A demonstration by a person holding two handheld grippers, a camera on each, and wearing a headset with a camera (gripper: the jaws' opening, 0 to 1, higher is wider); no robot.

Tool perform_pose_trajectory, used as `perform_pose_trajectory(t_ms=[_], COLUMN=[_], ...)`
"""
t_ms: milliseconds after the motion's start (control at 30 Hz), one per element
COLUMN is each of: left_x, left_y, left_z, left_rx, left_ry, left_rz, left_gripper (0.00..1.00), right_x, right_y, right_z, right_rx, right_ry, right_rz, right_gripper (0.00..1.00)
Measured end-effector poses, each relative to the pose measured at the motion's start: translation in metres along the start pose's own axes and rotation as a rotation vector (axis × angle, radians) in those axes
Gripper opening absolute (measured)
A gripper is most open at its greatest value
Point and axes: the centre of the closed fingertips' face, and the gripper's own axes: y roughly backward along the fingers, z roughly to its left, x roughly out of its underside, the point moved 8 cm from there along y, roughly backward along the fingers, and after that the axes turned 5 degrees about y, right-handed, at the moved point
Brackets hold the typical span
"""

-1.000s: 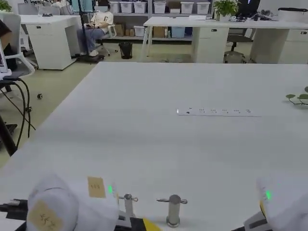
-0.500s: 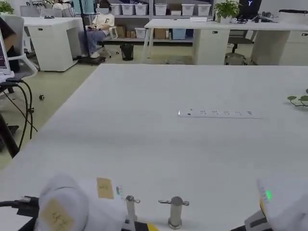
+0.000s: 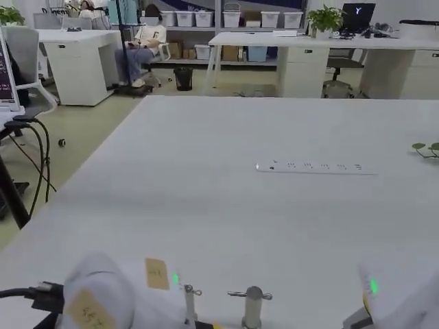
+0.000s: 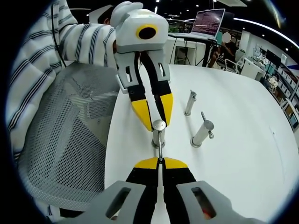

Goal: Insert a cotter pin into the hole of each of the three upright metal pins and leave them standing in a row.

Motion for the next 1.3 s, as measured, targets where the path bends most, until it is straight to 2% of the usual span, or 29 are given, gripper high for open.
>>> perform_pose_trajectory(t_ms=[100,200,533,667,867,933,967,1300], left_x=[0.000,0.000,-0.003,-0.003,-0.003,-0.003,-0.003,-0.004], left_y=[0.000,0.000,-0.003,-0.003,-0.003,-0.004,-0.005,-0.007], left_z=[0.000,0.001,-0.004,-0.004,-0.005,-0.006,-0.006,-0.005], left_rx=[-0.007,-0.018,-0.017,-0.012,-0.009,-0.005,-0.005,-0.004], left_ry=[0.000,0.025,0.013,0.021,0.011,0.003,0.002,0.006], left_rz=[-0.001,-0.002,0.004,0.009,0.016,0.014,0.014,0.012], left_gripper=[0.10,0.09,0.09,0.09,0.09,0.09,0.09,0.10], right_x=[-0.001,-0.002,-0.009,-0.015,-0.018,-0.018,-0.016,-0.017], right_y=[-0.001,-0.003,-0.011,-0.015,-0.018,-0.021,-0.021,-0.022], right_z=[-0.002,-0.003,-0.002,-0.001,-0.001,-0.002,-0.001,-0.004], right_rx=[0.002,0.000,-0.036,-0.045,-0.064,-0.072,-0.082,-0.088], right_ry=[0.006,0.010,0.017,0.044,0.056,0.059,0.068,0.096], right_rz=[0.005,0.004,-0.019,-0.016,-0.021,-0.015,0.004,-0.008], right_gripper=[0.00,0.00,0.00,0.00,0.00,0.00,0.00,0.00])
